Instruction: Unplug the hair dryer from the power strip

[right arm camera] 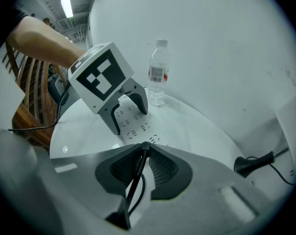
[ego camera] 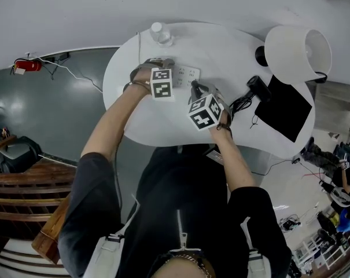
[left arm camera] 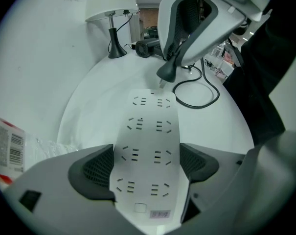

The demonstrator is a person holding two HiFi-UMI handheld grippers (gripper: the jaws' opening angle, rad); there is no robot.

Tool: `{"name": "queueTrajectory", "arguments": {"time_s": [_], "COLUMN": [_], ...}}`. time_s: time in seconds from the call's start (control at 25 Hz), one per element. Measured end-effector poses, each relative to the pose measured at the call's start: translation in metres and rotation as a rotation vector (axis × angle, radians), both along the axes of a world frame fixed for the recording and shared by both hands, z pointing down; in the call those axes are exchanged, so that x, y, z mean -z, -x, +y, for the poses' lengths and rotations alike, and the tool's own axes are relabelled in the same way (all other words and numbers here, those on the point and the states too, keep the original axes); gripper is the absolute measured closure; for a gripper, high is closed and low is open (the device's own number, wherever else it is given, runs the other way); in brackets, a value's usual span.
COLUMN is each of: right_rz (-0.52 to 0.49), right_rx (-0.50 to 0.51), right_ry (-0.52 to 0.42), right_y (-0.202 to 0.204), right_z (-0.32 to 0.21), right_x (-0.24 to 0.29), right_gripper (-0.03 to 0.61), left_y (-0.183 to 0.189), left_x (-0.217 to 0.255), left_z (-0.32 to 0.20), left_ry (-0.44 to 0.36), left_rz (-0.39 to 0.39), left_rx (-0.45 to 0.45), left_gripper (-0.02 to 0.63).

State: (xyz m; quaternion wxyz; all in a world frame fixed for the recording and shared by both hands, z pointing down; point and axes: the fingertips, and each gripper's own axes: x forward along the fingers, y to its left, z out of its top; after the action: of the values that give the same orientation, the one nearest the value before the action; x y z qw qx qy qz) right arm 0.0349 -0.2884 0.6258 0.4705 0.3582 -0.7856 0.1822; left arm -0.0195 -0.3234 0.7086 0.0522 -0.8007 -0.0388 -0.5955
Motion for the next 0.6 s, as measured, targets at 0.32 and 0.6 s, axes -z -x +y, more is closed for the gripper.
{"name": "queueTrajectory", "arguments": {"time_s": [0.32, 0.6], "right_rz": [-0.027, -0.029], "right_rx": [-0.023, -0.034], "right_ry": [-0.025, -0.065], "right_y": [-0.013, -0.020], "right_z": [0.009, 0.014], "right_x": [0.010, 0.023], "right_gripper": [0.526, 0.525], "left_y": [-0.001, -0.007], "left_x": [0.001, 0.019], "left_z": [-0.001, 0.003], "left_ry": [-0.050, -0.073], "left_rz": [0.008, 0.059], "left_rx": [0.008, 0.039], "left_gripper": [0.213, 0.213]}}
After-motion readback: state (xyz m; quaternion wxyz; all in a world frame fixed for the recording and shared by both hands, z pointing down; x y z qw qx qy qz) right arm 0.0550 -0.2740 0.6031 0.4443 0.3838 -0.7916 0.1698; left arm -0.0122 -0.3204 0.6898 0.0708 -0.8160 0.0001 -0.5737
